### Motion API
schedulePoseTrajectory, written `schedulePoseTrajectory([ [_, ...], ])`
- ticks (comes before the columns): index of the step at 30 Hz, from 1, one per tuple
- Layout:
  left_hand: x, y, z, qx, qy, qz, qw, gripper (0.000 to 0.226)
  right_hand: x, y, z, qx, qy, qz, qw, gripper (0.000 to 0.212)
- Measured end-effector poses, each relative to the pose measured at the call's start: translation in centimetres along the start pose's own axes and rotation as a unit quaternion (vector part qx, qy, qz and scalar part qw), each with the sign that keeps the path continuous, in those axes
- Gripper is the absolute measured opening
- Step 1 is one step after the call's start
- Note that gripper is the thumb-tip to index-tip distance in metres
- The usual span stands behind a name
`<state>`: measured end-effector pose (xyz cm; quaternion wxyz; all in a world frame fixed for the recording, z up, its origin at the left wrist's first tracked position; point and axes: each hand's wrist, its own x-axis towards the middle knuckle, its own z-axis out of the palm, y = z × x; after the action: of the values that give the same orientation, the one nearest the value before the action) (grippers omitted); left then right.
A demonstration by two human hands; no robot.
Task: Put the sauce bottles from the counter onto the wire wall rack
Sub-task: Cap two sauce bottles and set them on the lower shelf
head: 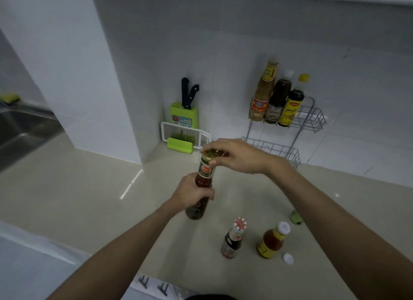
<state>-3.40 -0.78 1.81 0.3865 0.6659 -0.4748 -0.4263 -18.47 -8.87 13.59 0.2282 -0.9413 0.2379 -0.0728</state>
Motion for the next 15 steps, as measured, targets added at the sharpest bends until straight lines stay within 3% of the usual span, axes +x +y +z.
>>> schedulePoseTrajectory([
  [3,1.0,3.6,-1.6,-0.018,-0.141,0.050,0.989,0.022,0.5,-0.2,-4.7,0.033,-0.049,-0.003,0.998,0.039],
  [5,1.3,5.2,-2.0,-0.026,-0.190,0.082,0.978,0.023,0.7,-0.3,-6.8,0.061,-0.090,-0.006,0.994,0.042],
  [9,1.7,6.4,-1.7,-0.024,-0.194,0.104,0.975,0.022,0.8,-0.1,-8.2,0.057,-0.095,0.004,0.994,0.040],
  [12,2.1,6.0,-1.0,-0.028,-0.156,0.088,0.984,0.021,0.5,0.4,-7.8,-0.028,-0.037,0.023,0.999,0.040],
  [15,2.3,6.0,-0.7,-0.022,-0.157,0.085,0.984,0.022,0.0,0.6,-6.7,-0.114,-0.030,0.014,0.993,0.037],
])
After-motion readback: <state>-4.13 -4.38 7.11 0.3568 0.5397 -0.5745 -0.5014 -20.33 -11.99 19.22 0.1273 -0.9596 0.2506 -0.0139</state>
